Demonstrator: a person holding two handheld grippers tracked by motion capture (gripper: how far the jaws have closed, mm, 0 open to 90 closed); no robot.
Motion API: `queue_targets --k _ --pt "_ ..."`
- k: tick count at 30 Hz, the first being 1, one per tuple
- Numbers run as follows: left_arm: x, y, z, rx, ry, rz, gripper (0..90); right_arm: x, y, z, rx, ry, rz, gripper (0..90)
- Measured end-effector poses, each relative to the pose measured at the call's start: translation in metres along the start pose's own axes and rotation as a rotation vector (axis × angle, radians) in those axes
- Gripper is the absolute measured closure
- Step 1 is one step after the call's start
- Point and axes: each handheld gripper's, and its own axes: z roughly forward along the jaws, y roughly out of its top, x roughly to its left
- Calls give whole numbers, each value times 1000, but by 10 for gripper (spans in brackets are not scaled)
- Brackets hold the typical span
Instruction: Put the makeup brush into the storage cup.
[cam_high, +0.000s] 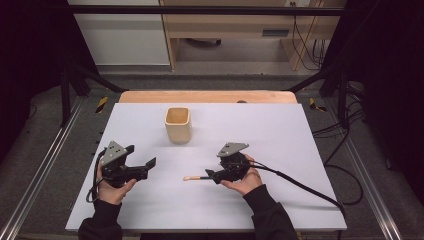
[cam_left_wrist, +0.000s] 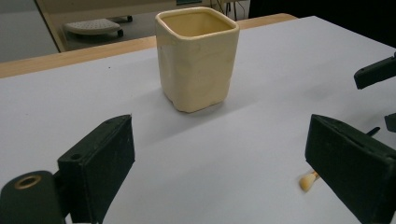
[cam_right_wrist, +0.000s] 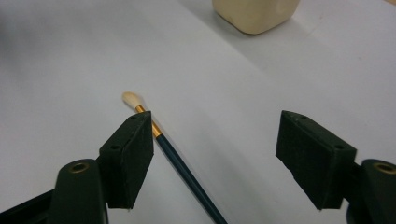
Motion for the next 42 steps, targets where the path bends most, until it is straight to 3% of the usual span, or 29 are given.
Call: queue_targets --k 8,12,20,38,42 --pt "-1 -1 2 11 -1 5 78 8 0 20 70 45 -33 385" --pt "-1 -1 2 10 -2 6 84 9 -6 28 115 47 -40 440" --pt "-3 -1 4 17 -6 21 91 11 -11 36 153 44 -45 569" --pt "-4 -2 5 26 -10 24 82 15 -15 36 184 55 -38 778" --pt "-4 -2 5 25 -10 24 82 17 -15 35 188 45 -14 816"
